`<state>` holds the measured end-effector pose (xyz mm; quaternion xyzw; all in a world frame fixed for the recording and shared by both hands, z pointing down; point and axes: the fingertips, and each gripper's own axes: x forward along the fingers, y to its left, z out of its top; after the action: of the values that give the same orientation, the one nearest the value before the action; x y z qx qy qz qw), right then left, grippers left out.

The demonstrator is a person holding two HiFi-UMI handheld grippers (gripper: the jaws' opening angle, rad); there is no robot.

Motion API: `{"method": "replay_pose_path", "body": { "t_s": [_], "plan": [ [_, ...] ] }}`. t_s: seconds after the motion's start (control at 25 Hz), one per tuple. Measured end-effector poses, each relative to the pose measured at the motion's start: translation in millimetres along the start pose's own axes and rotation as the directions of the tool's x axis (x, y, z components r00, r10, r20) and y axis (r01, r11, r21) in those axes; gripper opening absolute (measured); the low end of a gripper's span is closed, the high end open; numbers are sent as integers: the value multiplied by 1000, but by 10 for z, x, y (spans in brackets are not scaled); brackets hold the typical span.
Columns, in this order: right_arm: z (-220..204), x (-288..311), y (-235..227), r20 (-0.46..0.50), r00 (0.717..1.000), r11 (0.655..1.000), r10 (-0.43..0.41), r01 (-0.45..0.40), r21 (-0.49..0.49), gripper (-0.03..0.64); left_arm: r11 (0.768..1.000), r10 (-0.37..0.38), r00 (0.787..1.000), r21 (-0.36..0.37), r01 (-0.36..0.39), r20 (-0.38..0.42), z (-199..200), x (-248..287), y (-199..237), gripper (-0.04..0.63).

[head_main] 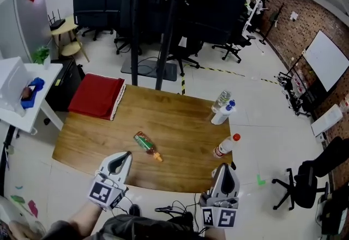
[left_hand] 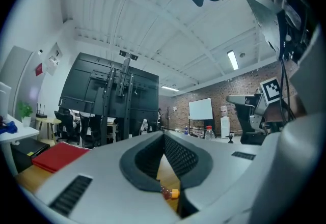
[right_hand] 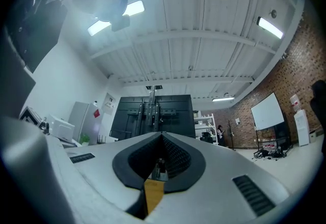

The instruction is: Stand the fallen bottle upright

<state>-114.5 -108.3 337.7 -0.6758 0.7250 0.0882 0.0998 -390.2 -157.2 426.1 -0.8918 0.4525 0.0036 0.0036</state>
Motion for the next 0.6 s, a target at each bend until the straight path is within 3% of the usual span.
{"method": "replay_pose_path", "body": {
  "t_s": [0.12,0.28,0.6],
  "plan": [
    [-17,35,441,8,1000,1000,2,-2,-1,11,999,-31,999,-34,32,22,44,-157,258,34],
    [-70,48,805,-4,1000,1000,4,-4,24,11,990,-132,991,-41,133,23,25,-267,318,35],
    [-270,111,788,-51,999,998,-6,9,57,11,982,-186,982,-41,185,-21,-218,-87,169,35]
  ]
}}
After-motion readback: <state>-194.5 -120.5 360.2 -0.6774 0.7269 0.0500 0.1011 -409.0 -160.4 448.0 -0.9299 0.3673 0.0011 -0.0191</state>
